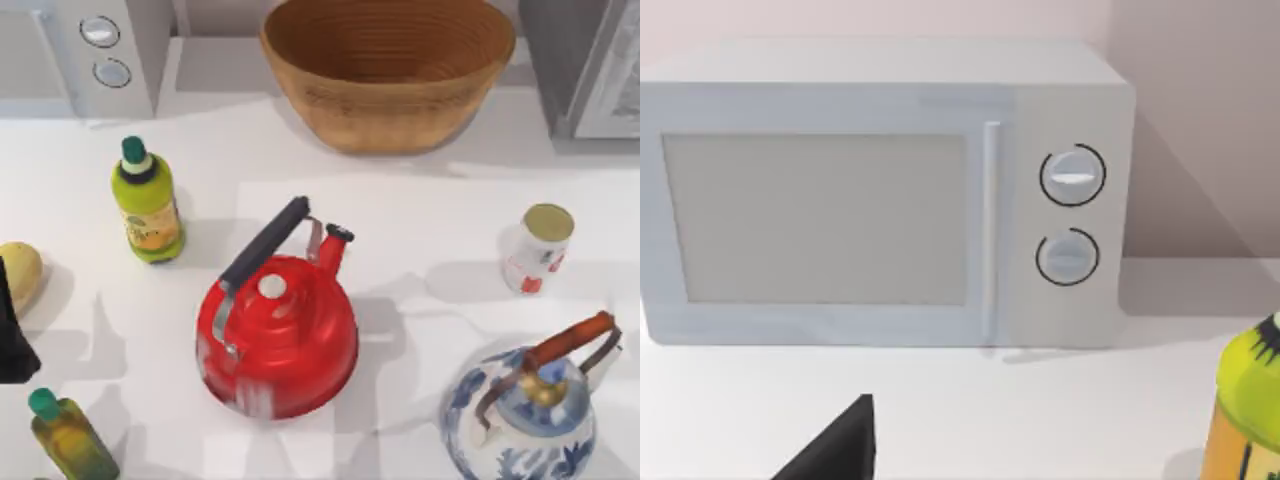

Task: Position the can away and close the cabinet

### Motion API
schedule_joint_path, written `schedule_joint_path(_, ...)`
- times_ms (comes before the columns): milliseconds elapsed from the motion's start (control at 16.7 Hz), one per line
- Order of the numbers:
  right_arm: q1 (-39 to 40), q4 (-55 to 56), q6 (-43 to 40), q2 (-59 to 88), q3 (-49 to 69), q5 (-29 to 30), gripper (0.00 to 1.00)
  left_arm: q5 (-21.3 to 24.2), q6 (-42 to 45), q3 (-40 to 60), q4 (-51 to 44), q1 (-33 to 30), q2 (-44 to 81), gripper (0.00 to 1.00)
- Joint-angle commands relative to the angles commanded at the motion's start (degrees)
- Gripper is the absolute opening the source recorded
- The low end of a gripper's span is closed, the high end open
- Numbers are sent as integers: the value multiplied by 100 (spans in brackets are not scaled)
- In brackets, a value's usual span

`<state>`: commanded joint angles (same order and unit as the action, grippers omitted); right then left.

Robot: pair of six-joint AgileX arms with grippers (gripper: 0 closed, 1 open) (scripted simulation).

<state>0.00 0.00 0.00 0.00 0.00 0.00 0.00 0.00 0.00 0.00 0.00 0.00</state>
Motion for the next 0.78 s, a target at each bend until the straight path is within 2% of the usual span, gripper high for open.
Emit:
schedule_joint_path(360,223,-82,152,526,279,130,100,0,0,0,0,0,0,100)
schedule_joint_path(780,890,-326,712,3005,1467,602,100,0,0,0,0,0,0,100)
